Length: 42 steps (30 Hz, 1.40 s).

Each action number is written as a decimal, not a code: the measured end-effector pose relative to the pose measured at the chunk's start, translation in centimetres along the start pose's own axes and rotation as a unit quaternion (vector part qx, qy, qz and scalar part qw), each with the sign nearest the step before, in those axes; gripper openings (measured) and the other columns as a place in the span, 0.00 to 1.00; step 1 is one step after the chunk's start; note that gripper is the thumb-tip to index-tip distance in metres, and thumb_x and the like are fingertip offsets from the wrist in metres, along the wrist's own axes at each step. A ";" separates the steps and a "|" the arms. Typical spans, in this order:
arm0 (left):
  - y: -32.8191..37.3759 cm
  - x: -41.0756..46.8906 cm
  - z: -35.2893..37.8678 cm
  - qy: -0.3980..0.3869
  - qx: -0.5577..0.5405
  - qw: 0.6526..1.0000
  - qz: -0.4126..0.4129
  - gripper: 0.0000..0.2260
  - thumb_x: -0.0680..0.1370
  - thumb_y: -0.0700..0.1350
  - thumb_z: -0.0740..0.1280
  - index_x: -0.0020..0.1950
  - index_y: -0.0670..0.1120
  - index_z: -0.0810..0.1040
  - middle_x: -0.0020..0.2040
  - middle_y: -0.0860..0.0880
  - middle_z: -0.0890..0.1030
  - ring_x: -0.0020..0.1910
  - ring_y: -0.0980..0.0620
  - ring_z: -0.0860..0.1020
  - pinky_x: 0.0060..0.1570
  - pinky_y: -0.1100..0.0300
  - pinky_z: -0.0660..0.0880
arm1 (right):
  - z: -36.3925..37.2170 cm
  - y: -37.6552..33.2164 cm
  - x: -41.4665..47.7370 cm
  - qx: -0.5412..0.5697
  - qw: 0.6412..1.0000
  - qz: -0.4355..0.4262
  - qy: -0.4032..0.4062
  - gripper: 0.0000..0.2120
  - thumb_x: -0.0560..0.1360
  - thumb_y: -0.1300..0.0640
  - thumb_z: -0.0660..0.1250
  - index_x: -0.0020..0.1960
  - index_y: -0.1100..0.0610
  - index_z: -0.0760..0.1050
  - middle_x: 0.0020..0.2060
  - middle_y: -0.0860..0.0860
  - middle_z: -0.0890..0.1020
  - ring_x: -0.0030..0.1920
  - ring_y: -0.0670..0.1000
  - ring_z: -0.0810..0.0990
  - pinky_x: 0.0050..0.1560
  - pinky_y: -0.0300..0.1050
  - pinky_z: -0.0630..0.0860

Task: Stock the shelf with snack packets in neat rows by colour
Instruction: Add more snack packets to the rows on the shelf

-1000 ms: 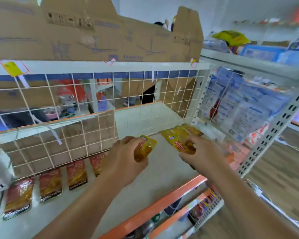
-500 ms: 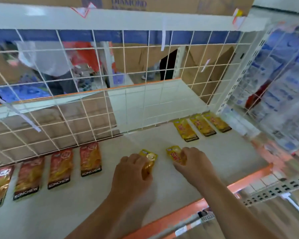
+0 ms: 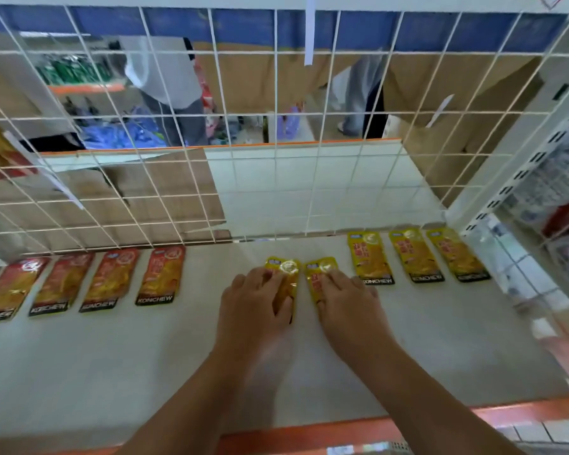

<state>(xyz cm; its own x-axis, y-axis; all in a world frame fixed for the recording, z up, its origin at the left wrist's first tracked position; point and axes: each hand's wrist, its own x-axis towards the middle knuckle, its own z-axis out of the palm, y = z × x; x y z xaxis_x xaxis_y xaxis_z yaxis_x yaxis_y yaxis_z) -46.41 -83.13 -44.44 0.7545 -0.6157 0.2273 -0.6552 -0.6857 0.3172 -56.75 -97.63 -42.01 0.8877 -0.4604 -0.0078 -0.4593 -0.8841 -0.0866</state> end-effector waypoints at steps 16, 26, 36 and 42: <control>-0.3 0.0 0.5 0.004 -0.002 1.000 0.012 0.21 0.75 0.57 0.62 0.63 0.52 0.82 0.61 0.50 0.80 0.52 0.44 0.78 0.49 0.49 0.78 | 0.1 0.0 5.4 0.010 0.999 0.040 0.020 0.18 0.82 0.52 0.58 0.69 0.55 0.72 0.66 0.51 0.74 0.63 0.56 0.74 0.59 0.54 0.72; -0.4 0.0 0.6 0.011 0.001 1.000 0.016 0.21 0.75 0.58 0.61 0.63 0.53 0.82 0.60 0.50 0.79 0.51 0.45 0.77 0.48 0.50 0.77 | -0.1 0.2 5.7 0.057 0.997 0.043 0.020 0.19 0.81 0.52 0.61 0.69 0.56 0.73 0.67 0.52 0.74 0.64 0.57 0.74 0.63 0.53 0.70; -0.5 -0.1 0.7 0.010 -0.005 1.000 0.013 0.21 0.75 0.58 0.61 0.63 0.53 0.82 0.60 0.50 0.79 0.52 0.44 0.78 0.48 0.49 0.77 | -1.1 6.1 5.3 -0.003 0.997 0.078 0.004 0.16 0.79 0.51 0.64 0.63 0.56 0.77 0.64 0.49 0.77 0.59 0.59 0.74 0.59 0.56 0.74; -0.5 -0.1 0.7 0.013 -0.006 1.000 0.015 0.22 0.75 0.58 0.60 0.64 0.52 0.82 0.61 0.49 0.79 0.52 0.44 0.78 0.48 0.49 0.77 | -0.3 7.1 5.3 0.022 0.998 0.053 0.006 0.17 0.79 0.54 0.63 0.66 0.57 0.77 0.68 0.49 0.76 0.61 0.60 0.72 0.63 0.56 0.72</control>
<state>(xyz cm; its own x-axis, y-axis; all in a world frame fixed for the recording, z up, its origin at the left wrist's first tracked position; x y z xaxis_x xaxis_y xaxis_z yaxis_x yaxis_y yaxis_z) -46.17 -83.00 -45.30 0.7351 -0.6257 0.2611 -0.6774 -0.6622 0.3204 -55.37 -106.41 -42.32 0.8338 -0.5520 -0.0064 -0.5480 -0.8262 -0.1305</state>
